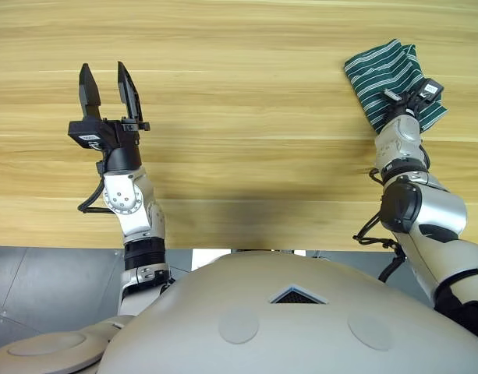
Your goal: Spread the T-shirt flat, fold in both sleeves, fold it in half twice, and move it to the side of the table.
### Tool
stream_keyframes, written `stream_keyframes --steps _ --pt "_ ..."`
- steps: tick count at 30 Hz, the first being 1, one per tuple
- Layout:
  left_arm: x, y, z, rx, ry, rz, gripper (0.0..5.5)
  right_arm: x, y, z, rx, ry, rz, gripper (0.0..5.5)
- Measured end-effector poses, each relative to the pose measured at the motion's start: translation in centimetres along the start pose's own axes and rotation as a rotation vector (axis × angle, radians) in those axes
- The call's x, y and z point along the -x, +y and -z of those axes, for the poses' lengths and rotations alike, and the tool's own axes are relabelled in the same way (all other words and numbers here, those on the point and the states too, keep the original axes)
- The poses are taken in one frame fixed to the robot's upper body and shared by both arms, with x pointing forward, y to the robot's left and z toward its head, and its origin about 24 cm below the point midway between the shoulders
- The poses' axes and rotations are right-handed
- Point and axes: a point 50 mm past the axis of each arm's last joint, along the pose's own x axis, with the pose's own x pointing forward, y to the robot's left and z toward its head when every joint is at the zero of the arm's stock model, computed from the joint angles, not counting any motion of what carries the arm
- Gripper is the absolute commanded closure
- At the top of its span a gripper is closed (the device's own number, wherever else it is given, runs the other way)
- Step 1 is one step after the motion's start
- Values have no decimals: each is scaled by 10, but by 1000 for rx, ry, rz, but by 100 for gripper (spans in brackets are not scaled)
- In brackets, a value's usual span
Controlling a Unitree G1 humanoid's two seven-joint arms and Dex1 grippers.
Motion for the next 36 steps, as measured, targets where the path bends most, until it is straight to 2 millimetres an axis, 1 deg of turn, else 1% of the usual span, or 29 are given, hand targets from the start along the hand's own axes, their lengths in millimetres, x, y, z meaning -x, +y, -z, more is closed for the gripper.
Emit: stream_keyframes --steps 2,4,5,8,13,16,17,18,20,22,23,24,26,27,28,29,31,33,34,36 --pt "0 0 0 1 0 2 293 4 12 3 -66 -7 27 547" --pt "-1 -2 0 5 -1 7 293 11 29 9 -134 -22 55 547" --pt "-1 -2 0 4 -1 7 293 13 33 10 -150 -24 64 547" --pt "-1 -2 0 4 -1 8 293 15 35 10 -187 -37 126 547" --pt "-1 -4 1 8 -1 15 293 16 37 9 -208 -42 179 547" --pt "-1 -5 1 11 -1 20 293 20 42 8 -179 -87 190 547" --pt "-1 -6 1 15 -1 25 293 23 43 8 -138 -140 186 547" --pt "-1 -7 1 16 1 26 293 28 46 -1 -93 -257 166 547" --pt "0 -9 3 20 9 33 293 38 60 -34 -51 -540 82 547" --pt "0 -12 5 27 17 37 293 50 74 -59 -30 -736 -24 547" --pt "0 -13 5 30 15 40 293 55 79 -66 -18 -792 -74 547" --pt "0 -14 5 32 11 43 293 57 83 -67 -8 -809 -126 547" --pt "-2 -16 5 34 2 51 293 63 98 -64 98 -825 -385 547" --pt "-3 -17 6 27 4 59 293 66 100 -62 143 -832 -467 547" --pt "-4 -18 9 12 13 69 293 68 100 -60 216 -849 -573 547" --pt "-7 -18 11 4 19 69 293 66 93 -62 268 -867 -619 547" --pt "-11 -15 16 -33 35 78 293 57 71 -76 294 -900 -583 547" --pt "-20 -11 20 -57 46 84 293 53 53 -87 308 -946 -535 547" --pt "-24 -11 22 -65 51 92 293 53 49 -88 317 -964 -529 547" --pt "-31 -9 26 -73 67 100 293 55 46 -83 331 -974 -529 547"
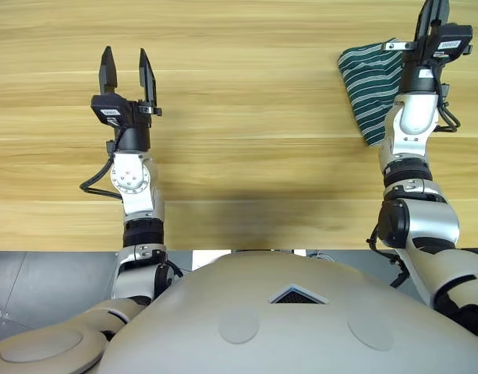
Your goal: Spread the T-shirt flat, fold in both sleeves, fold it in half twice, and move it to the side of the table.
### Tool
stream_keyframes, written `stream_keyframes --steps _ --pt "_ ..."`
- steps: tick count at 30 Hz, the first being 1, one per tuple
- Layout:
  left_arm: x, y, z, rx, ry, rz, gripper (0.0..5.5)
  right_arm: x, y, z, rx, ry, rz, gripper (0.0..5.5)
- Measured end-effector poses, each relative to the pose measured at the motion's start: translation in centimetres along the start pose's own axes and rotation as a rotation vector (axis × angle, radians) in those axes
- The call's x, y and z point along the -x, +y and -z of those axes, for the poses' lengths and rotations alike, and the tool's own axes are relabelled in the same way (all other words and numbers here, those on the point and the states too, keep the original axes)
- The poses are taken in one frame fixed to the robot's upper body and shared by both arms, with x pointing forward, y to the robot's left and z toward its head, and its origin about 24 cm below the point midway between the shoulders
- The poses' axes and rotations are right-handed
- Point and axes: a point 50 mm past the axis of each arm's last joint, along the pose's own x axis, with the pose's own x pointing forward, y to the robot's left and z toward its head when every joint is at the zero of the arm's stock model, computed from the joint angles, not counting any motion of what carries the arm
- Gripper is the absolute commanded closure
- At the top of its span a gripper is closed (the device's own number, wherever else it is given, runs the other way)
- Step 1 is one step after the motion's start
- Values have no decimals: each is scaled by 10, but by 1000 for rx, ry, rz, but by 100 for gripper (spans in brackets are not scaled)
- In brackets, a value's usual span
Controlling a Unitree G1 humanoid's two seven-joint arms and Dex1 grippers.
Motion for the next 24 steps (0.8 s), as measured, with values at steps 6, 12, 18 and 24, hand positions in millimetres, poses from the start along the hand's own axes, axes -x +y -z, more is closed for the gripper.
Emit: stream_keyframes --steps 6,12,18,24 --pt "-10 11 9 -24 44 -41 293 18 21 12 28 50 -91 547" --pt "-10 16 16 -53 64 -73 293 30 30 16 21 54 -126 547" --pt "-10 15 19 -57 62 -50 293 29 17 17 14 62 -78 547" --pt "-7 15 21 -43 61 -39 293 29 16 17 3 65 -87 547"
